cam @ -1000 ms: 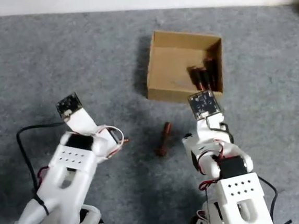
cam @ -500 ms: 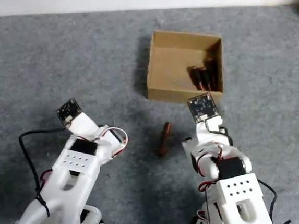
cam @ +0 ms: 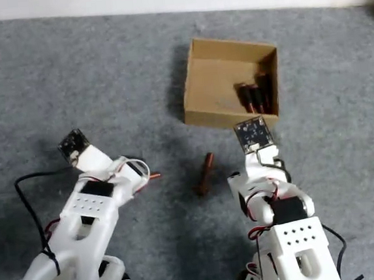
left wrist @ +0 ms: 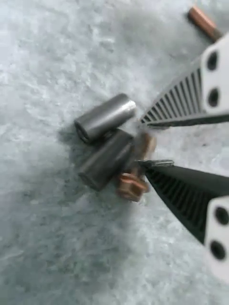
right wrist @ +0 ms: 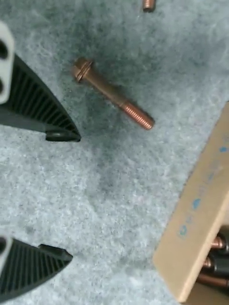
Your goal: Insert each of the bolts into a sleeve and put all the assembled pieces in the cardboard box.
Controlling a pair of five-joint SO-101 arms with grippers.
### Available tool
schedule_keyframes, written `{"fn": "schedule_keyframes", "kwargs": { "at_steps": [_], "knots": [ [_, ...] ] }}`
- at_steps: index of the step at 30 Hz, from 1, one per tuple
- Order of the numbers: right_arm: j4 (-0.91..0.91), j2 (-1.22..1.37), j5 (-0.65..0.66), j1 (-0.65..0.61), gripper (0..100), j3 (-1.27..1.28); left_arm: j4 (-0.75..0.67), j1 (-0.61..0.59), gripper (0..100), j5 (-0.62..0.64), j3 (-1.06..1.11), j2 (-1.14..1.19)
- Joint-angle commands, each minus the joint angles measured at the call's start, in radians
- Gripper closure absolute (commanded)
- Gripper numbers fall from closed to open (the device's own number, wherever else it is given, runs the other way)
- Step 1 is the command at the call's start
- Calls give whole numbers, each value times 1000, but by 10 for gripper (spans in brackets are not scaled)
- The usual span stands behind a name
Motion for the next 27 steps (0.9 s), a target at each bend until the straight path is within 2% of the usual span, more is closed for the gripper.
{"fn": "schedule_keyframes", "kwargs": {
  "at_steps": [1, 5, 11, 19, 27],
  "knots": [
    [-30, -10, 14, 7, 678, -1, -38, -22, 880, 6, -4, 2],
    [-30, -10, 14, 7, 678, -1, -3, -22, 880, 6, -4, 10],
    [-30, -10, 14, 7, 678, -1, 8, -22, 880, 3, -65, 147],
    [-30, -10, 14, 7, 678, -1, 250, 38, 880, 8, -211, 196],
    [-74, -10, 14, 7, 678, 31, 264, 44, 880, 8, -260, 154]
  ]
}}
